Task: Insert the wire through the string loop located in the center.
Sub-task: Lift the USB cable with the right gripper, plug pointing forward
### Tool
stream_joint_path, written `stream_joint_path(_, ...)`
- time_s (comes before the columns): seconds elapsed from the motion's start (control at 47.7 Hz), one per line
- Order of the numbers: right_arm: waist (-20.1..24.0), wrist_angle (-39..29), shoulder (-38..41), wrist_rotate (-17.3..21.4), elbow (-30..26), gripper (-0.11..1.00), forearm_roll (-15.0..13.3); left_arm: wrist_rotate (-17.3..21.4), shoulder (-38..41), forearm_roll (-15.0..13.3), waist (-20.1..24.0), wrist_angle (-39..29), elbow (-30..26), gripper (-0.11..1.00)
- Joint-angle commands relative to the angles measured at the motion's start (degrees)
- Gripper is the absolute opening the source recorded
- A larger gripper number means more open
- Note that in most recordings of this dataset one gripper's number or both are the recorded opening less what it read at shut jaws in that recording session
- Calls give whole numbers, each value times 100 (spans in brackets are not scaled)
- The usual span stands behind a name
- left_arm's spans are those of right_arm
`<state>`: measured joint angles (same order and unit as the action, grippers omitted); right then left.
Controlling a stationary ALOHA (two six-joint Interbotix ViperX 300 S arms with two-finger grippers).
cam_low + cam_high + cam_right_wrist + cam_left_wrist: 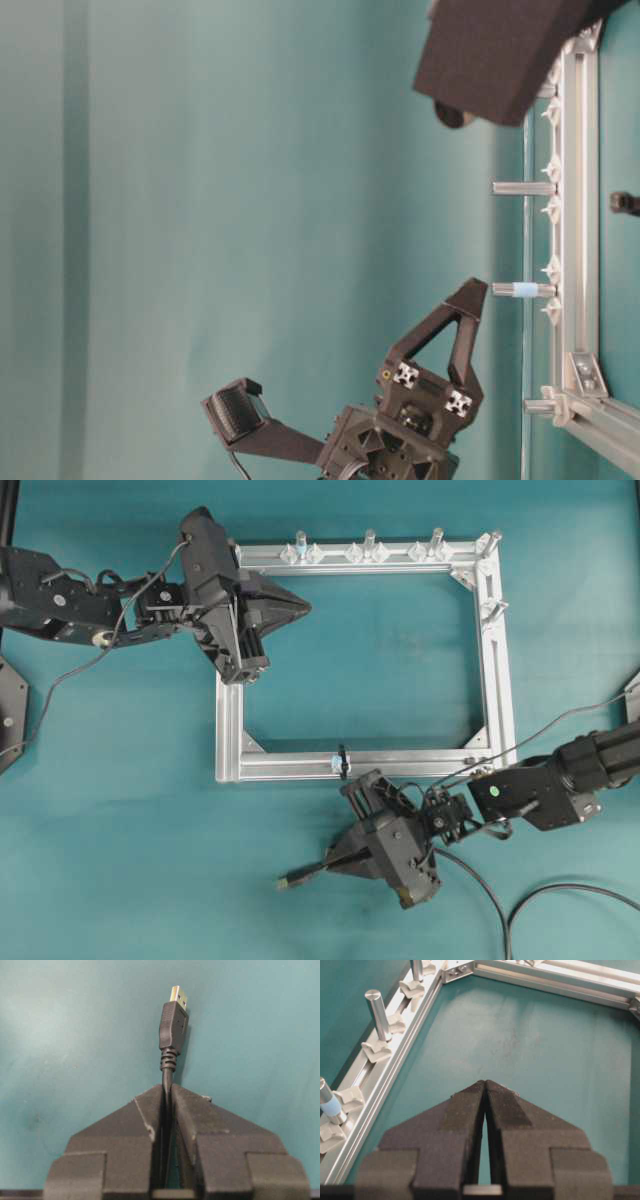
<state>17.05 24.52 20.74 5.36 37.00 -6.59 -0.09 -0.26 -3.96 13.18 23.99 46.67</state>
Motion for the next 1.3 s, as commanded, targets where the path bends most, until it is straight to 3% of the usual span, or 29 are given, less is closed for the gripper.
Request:
stream_joint_path(0.0, -53, -35, -290, -9, 9, 7, 18, -9, -158, 18, -35, 26, -44, 0)
stream_joint_path(0.713, -53, -993, -2004, -35, 378, 7, -88, -9, -167, 18, -35, 26, -44, 0)
stream_joint_path(1.28, -53, -1081, -2101, -35, 466, 7, -88, -9, -167, 18, -62, 26, -26, 0)
